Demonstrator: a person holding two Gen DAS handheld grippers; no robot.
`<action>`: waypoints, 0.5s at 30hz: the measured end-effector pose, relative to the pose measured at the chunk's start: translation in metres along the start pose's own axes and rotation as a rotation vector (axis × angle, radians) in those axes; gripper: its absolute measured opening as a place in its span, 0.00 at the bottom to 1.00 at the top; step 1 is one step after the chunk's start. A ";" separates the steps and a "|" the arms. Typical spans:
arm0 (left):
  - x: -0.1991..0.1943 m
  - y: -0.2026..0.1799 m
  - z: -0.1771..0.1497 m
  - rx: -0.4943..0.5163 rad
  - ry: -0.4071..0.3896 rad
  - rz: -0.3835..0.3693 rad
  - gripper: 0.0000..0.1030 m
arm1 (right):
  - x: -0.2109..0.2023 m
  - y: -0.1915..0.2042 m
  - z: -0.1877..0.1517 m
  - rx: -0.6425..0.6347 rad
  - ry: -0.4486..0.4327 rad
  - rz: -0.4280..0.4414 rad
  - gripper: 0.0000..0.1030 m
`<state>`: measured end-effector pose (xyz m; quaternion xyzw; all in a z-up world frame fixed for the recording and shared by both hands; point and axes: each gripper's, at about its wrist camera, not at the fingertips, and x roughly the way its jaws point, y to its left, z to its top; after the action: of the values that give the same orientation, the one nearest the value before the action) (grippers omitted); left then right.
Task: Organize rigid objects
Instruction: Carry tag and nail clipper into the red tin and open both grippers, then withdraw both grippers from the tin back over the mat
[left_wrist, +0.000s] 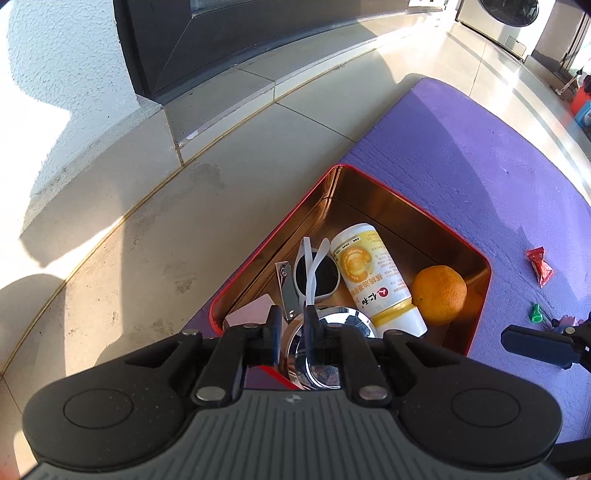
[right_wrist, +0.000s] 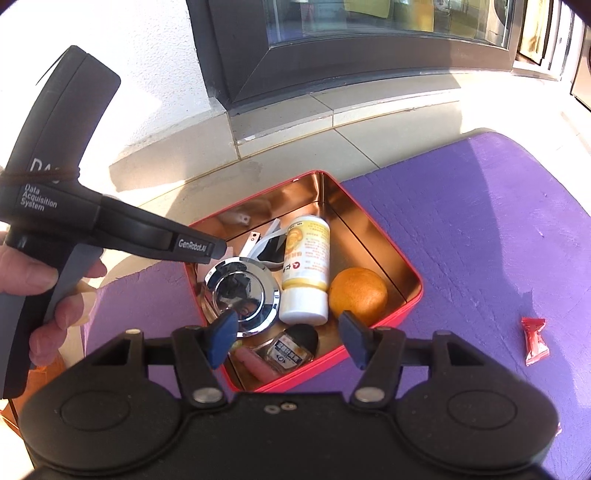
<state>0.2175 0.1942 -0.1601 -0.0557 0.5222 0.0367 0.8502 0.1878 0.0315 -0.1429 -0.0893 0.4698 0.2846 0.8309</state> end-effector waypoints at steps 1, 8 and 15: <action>-0.007 -0.003 -0.001 0.011 -0.004 0.000 0.11 | -0.005 0.001 0.000 0.002 -0.005 0.001 0.59; -0.055 -0.020 -0.002 0.068 -0.056 -0.017 0.14 | -0.044 0.005 -0.003 0.020 -0.043 0.006 0.60; -0.097 -0.029 -0.005 0.079 -0.103 -0.028 0.16 | -0.078 0.002 -0.007 0.054 -0.081 0.018 0.62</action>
<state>0.1729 0.1642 -0.0739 -0.0276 0.4780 0.0068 0.8779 0.1500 -0.0001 -0.0815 -0.0513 0.4440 0.2826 0.8488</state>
